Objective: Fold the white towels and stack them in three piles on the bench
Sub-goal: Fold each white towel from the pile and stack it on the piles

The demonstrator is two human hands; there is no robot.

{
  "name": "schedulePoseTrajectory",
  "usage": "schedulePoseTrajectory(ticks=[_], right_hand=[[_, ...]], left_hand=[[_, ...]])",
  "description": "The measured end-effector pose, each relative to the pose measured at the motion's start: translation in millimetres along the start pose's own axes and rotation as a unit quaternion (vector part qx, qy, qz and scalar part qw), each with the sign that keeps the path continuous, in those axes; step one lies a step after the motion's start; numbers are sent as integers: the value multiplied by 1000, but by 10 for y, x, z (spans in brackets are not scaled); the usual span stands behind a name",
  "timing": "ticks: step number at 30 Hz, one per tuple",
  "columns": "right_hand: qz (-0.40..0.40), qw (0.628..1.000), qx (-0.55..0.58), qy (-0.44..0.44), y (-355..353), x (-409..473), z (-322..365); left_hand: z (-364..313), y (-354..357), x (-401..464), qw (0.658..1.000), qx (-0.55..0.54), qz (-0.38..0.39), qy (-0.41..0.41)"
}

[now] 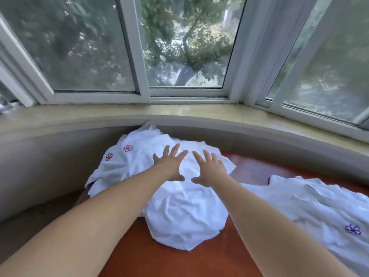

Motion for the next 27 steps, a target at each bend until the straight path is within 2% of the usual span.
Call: schedulePoseTrajectory(ticks=[6,12,19,23,27], right_hand=[[39,998,-9,-39,223,622,782],[75,996,15,-46,455,1266,1294],[154,984,90,0,894,2053,1547],[175,979,90,41,1196,2407,1527],[200,973,101,63,1293,2710,1459]], left_hand=[[1079,297,153,998,-28,27,-50],[1845,543,517,991,-82,68,-76],[2377,890,1243,989,-99,84,-70],[2524,1217,1643,979,-146,109,-87],[2595,1334,1948,973,-175,131,-70]])
Point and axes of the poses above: each hand's wrist, its own x-axis towards the middle knuckle, its own y-axis out of the palm, z = x × y, the point moved 8 cm from there along x, towards the middle knuckle, and after that the axes turned 8 degrees about -y, right-handed, at the moved point
